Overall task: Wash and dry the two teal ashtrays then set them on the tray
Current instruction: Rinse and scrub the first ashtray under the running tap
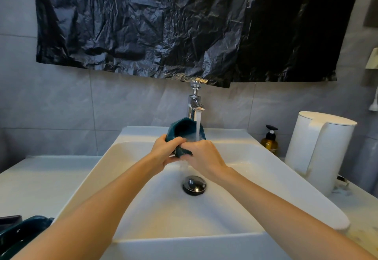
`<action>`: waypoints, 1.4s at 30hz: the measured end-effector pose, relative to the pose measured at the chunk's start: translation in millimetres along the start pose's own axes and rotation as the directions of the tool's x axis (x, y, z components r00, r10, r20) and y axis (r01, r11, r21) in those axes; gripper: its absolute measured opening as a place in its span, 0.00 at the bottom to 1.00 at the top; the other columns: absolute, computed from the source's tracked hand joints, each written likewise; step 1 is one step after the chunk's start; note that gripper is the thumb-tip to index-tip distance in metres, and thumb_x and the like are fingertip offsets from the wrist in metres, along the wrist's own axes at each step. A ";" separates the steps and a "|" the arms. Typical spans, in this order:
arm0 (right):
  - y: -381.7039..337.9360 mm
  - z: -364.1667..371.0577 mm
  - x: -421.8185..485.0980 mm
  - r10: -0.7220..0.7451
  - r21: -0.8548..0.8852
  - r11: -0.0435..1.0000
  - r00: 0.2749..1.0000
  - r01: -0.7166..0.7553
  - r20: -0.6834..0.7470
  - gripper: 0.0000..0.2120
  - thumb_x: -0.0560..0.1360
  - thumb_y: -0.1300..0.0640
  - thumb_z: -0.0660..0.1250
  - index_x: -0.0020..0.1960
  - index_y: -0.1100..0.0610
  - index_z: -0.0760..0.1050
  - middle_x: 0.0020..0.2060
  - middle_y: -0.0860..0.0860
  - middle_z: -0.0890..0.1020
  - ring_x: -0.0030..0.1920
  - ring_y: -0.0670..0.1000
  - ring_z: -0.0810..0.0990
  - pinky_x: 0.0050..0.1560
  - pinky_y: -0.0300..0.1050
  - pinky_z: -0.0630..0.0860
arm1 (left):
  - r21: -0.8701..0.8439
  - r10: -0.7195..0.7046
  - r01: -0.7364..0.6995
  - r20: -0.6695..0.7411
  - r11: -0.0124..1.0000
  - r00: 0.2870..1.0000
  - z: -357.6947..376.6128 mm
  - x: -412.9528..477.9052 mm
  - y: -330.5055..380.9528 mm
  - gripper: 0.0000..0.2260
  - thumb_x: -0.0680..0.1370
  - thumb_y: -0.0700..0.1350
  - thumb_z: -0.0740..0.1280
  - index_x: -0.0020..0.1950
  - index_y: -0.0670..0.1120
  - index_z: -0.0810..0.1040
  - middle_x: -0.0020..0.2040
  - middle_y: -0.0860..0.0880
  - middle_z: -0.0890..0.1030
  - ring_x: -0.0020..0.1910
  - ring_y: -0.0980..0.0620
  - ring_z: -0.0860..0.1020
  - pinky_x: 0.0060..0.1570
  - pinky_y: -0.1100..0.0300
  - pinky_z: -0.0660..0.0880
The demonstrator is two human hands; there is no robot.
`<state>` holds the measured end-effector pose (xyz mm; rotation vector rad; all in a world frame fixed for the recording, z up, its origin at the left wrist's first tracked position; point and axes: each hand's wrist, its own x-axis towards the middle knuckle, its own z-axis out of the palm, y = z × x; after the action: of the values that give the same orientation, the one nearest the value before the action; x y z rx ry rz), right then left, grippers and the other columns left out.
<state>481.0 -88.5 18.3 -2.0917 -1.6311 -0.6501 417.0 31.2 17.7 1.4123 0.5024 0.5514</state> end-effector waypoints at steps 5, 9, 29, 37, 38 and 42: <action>16.4 -4.3 -6.2 -0.193 -0.173 0.962 0.974 0.212 0.120 0.04 0.72 0.57 0.70 0.45 0.56 0.81 0.37 0.54 0.83 0.41 0.57 0.79 0.42 0.45 0.75 | 0.116 0.011 0.003 -0.119 0.993 0.993 -7.8 0.6 0.2 0.11 0.78 0.43 0.65 0.59 0.42 0.74 0.54 0.42 0.77 0.51 0.45 0.77 0.34 0.54 0.81; 19.2 -6.2 -6.1 -0.229 -0.288 0.913 0.946 0.290 0.228 0.03 0.67 0.62 0.74 0.39 0.57 0.81 0.31 0.54 0.82 0.42 0.60 0.81 0.39 0.46 0.80 | 0.191 0.009 0.020 -0.149 0.981 0.989 -7.0 -1.2 2.7 0.10 0.78 0.44 0.65 0.58 0.43 0.74 0.54 0.43 0.77 0.53 0.44 0.76 0.31 0.54 0.80; 25.7 -5.9 -1.6 -0.224 -0.368 0.884 0.953 0.286 0.204 0.04 0.74 0.55 0.70 0.45 0.55 0.80 0.41 0.52 0.83 0.45 0.55 0.81 0.47 0.47 0.74 | 0.089 0.008 0.003 -0.123 0.996 0.992 -8.4 -2.6 2.3 0.23 0.78 0.41 0.61 0.73 0.52 0.63 0.66 0.44 0.72 0.59 0.44 0.74 0.41 0.52 0.80; 16.8 -5.7 -6.6 -0.203 -0.239 0.936 0.950 0.260 0.238 0.07 0.74 0.54 0.70 0.48 0.58 0.79 0.44 0.53 0.83 0.48 0.57 0.80 0.48 0.47 0.74 | 0.125 0.043 -0.022 -0.169 0.992 0.985 -1.7 -3.2 -0.7 0.15 0.78 0.38 0.61 0.64 0.48 0.71 0.59 0.42 0.76 0.54 0.43 0.76 0.39 0.52 0.80; 22.1 -4.4 -4.9 -0.238 -0.281 0.912 0.944 0.298 0.227 0.07 0.71 0.56 0.73 0.45 0.57 0.80 0.41 0.51 0.84 0.47 0.56 0.81 0.49 0.46 0.76 | 0.129 0.036 -0.014 -0.169 0.992 0.985 -3.7 -2.6 1.0 0.14 0.79 0.39 0.61 0.64 0.47 0.72 0.58 0.43 0.76 0.54 0.44 0.76 0.39 0.52 0.80; 17.6 -4.8 1.0 -0.162 -0.421 0.855 0.926 0.304 0.341 0.10 0.79 0.55 0.64 0.57 0.56 0.77 0.54 0.51 0.82 0.61 0.53 0.75 0.67 0.42 0.66 | 0.046 -0.033 0.042 -0.167 0.998 0.985 -6.1 -2.1 -0.7 0.16 0.77 0.42 0.65 0.65 0.44 0.70 0.58 0.41 0.77 0.53 0.45 0.77 0.43 0.54 0.80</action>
<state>497.8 -94.6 22.2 -2.4383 -2.0926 -0.9282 411.6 34.5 16.5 1.4072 0.6789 0.6335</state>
